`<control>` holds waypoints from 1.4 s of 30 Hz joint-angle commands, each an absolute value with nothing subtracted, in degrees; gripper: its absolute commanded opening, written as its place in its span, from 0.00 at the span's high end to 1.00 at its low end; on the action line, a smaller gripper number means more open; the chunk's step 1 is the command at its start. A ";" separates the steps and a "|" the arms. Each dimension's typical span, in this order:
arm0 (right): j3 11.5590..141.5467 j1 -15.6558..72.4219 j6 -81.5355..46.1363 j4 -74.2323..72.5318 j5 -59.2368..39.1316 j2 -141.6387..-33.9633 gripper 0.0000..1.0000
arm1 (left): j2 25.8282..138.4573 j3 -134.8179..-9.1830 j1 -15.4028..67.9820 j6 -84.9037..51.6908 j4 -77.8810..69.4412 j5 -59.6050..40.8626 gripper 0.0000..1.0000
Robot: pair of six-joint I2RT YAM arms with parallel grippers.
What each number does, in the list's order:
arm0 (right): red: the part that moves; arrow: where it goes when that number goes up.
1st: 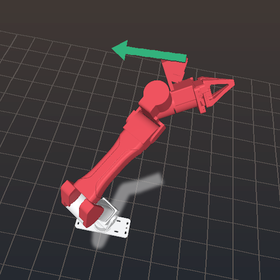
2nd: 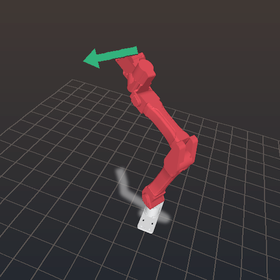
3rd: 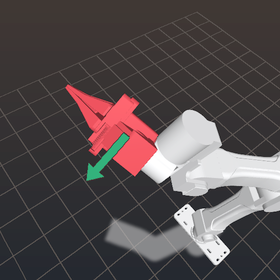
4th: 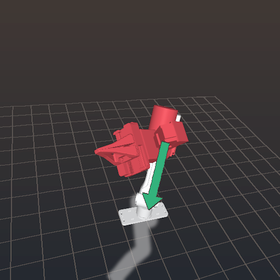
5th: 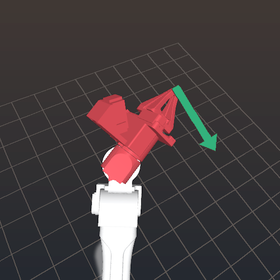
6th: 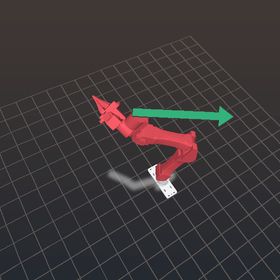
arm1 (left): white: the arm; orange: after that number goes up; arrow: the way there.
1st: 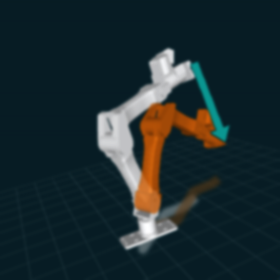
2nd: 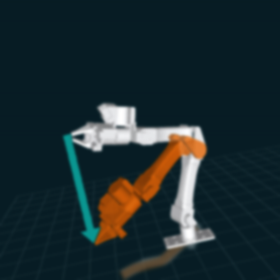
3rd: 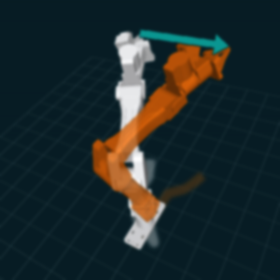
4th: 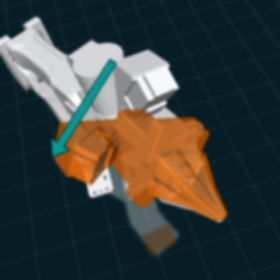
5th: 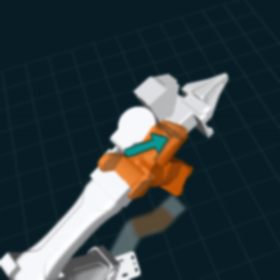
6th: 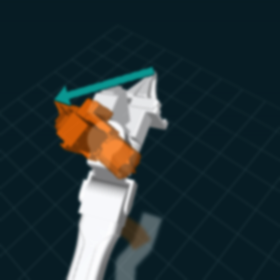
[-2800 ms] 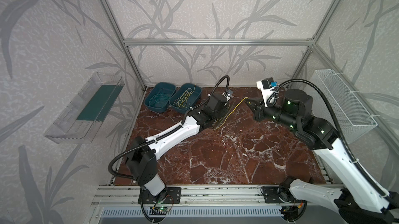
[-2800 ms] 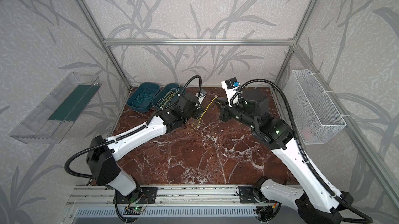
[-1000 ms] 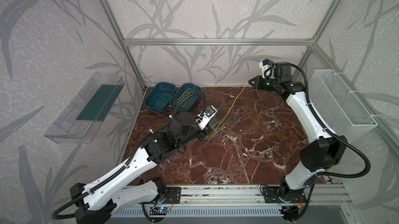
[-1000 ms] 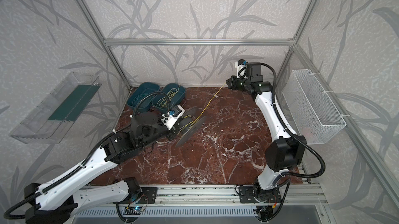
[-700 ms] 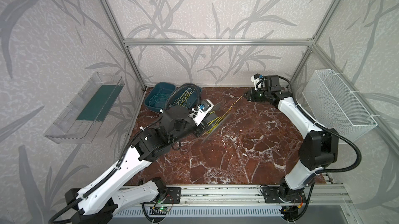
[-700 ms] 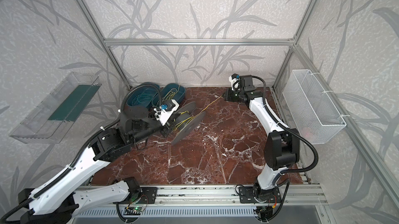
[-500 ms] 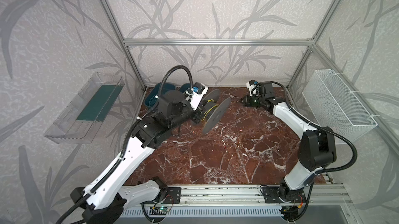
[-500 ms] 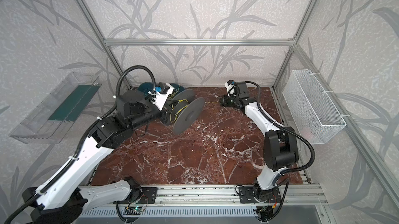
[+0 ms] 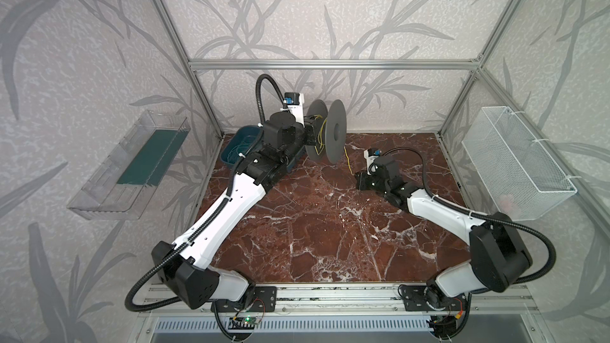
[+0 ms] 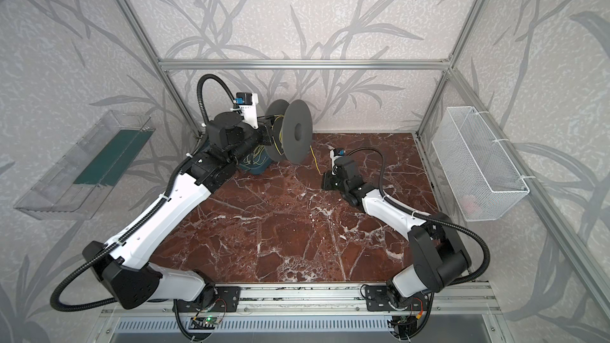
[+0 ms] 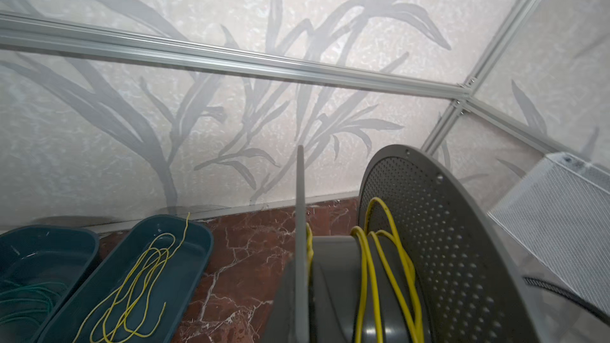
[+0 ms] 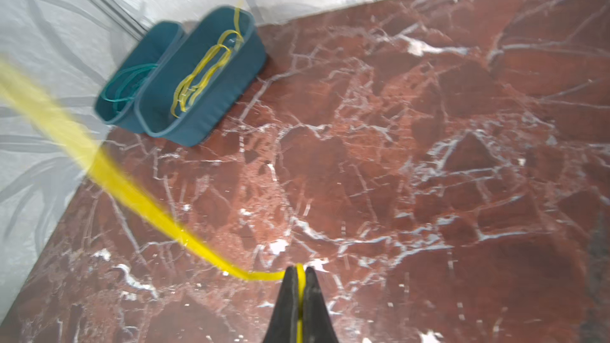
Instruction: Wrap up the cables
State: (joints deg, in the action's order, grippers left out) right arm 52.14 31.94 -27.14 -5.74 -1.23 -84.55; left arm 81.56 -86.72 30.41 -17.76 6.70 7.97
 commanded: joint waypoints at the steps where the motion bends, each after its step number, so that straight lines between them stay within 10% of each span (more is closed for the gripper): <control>1: 49.75 36.53 -29.42 -7.78 6.07 -81.78 1.00 | 81.92 -88.01 29.80 -24.55 -13.32 19.09 1.00; 19: 66.28 56.55 -17.34 5.40 13.08 -75.64 1.00 | 101.35 -94.82 30.45 -15.90 -16.14 28.33 1.00; 42: 97.23 44.96 -6.83 24.02 2.17 -85.05 1.00 | 99.14 -78.83 37.46 0.43 -12.43 23.19 1.00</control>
State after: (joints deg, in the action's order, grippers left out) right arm 92.16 44.31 -8.29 29.50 9.85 -86.35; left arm 99.94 -82.96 37.19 -4.84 -11.22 20.05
